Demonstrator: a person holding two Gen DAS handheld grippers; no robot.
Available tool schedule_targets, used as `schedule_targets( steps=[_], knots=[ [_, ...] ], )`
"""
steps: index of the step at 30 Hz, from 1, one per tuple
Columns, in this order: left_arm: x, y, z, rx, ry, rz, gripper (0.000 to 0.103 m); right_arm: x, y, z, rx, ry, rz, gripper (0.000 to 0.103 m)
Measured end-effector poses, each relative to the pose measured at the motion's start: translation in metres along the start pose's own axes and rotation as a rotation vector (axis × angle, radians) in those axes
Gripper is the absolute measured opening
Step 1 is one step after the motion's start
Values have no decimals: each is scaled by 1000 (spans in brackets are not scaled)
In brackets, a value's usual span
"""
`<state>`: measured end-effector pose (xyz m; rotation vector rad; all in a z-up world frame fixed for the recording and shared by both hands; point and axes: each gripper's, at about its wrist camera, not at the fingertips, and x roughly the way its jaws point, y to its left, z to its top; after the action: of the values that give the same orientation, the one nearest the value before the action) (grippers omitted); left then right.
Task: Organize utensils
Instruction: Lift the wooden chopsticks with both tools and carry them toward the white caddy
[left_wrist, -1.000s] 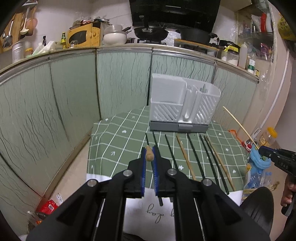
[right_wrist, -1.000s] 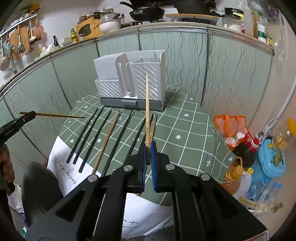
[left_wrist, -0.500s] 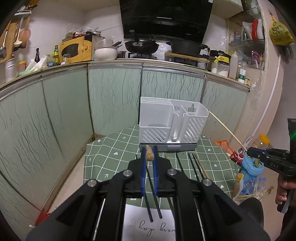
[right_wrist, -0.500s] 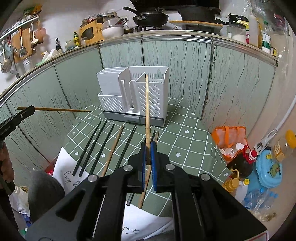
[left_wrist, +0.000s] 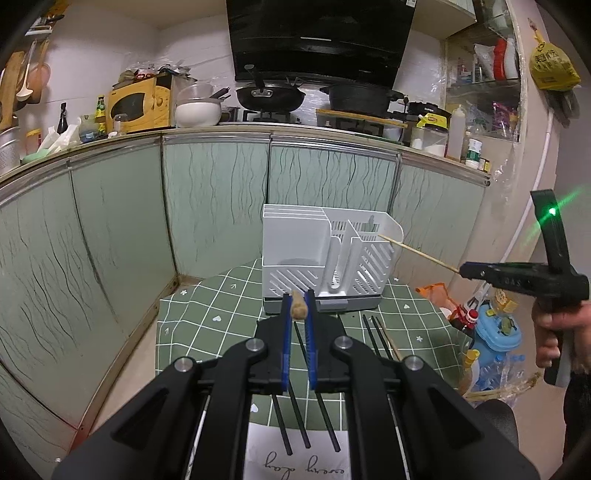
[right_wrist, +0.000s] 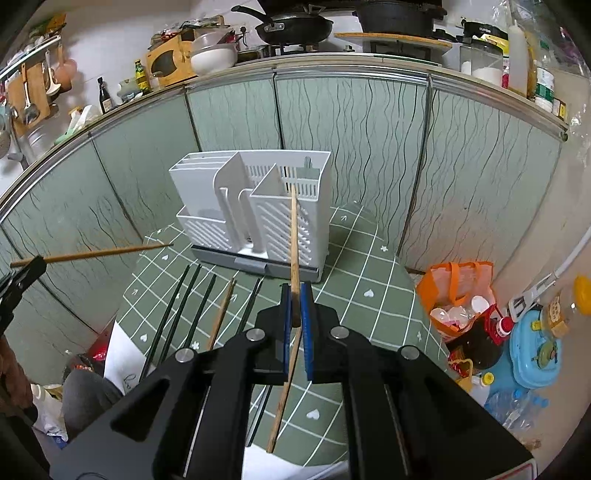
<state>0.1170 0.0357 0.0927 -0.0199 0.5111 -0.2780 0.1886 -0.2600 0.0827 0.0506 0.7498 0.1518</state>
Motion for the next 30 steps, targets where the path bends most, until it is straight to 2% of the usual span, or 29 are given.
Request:
schedule_targets(
  steps=[14, 22, 30],
  knots=[
    [4, 1, 7, 2, -4, -6, 8, -4, 1, 47, 10, -67, 30, 5],
    [9, -5, 27, 21, -28, -31, 8, 4, 1, 87, 8, -100, 28, 5],
    [13, -14, 63, 21, -71, -96, 8, 30, -1, 114, 5, -96, 35, 5]
  ],
)
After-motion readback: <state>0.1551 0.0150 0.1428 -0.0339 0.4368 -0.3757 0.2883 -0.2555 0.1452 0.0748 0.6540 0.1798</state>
